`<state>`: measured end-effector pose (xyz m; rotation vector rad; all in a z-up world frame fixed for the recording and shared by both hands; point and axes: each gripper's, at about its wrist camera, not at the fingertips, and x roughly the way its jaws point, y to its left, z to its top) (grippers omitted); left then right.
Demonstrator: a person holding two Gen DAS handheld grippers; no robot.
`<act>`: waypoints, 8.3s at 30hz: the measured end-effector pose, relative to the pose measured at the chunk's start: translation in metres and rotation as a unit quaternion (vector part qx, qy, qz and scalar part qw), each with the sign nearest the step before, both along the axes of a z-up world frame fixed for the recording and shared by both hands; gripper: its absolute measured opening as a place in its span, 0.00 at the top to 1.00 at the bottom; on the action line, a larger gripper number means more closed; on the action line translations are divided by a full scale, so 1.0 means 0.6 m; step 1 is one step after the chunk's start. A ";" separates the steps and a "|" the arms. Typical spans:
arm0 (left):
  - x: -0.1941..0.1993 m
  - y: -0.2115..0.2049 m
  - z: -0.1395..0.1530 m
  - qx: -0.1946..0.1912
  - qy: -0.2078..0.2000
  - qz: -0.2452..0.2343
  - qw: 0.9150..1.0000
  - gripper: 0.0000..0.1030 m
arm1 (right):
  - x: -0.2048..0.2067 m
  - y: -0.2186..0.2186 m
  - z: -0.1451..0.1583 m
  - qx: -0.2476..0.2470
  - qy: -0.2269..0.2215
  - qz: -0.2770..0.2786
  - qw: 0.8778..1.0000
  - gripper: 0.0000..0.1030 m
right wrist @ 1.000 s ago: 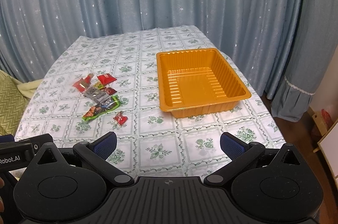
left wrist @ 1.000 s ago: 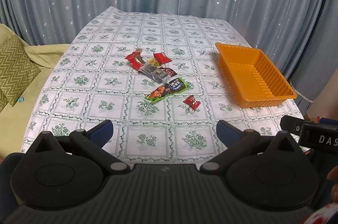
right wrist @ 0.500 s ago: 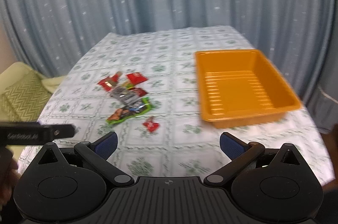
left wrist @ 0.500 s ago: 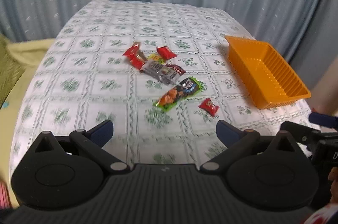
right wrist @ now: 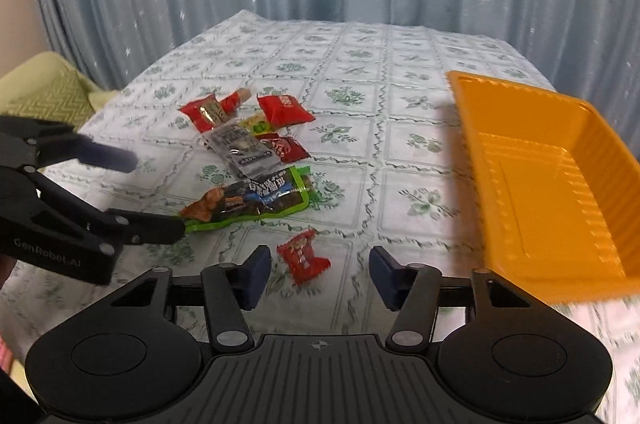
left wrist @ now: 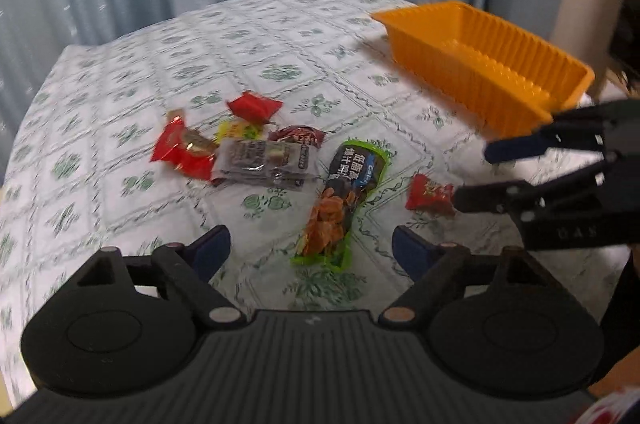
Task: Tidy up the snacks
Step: 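Grasp the green-blue snack bag with the left tool while the right tool grasps a red candy, then carry both snacks over the orange tray and open both tools to drop them, then grasp the green-wrapped candy with the right tool while the left tool reaches the clear cookie packet, then grasp the clear cookie packet with the left tool and lift it, then carry both snacks over the orange tray and open both tools to release them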
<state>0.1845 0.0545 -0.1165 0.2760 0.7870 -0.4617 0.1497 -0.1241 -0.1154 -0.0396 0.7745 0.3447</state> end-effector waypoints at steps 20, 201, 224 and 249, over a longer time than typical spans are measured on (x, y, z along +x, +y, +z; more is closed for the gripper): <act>0.061 -0.046 -0.048 0.027 0.003 -0.105 0.994 0.71 | 0.039 0.016 -0.034 -0.022 0.004 0.036 0.999 0.79; 0.166 -0.023 -0.039 -0.075 0.027 0.231 0.970 0.50 | 0.149 -0.015 0.014 0.048 -0.035 -0.043 0.997 0.81; 0.143 -0.023 -0.035 0.027 0.006 0.134 0.991 0.66 | 0.144 -0.015 0.011 0.066 -0.017 -0.048 0.996 0.81; -0.046 -0.113 0.119 -0.041 0.007 0.156 0.987 0.67 | -0.035 -0.095 0.115 0.052 -0.012 -0.134 0.990 0.81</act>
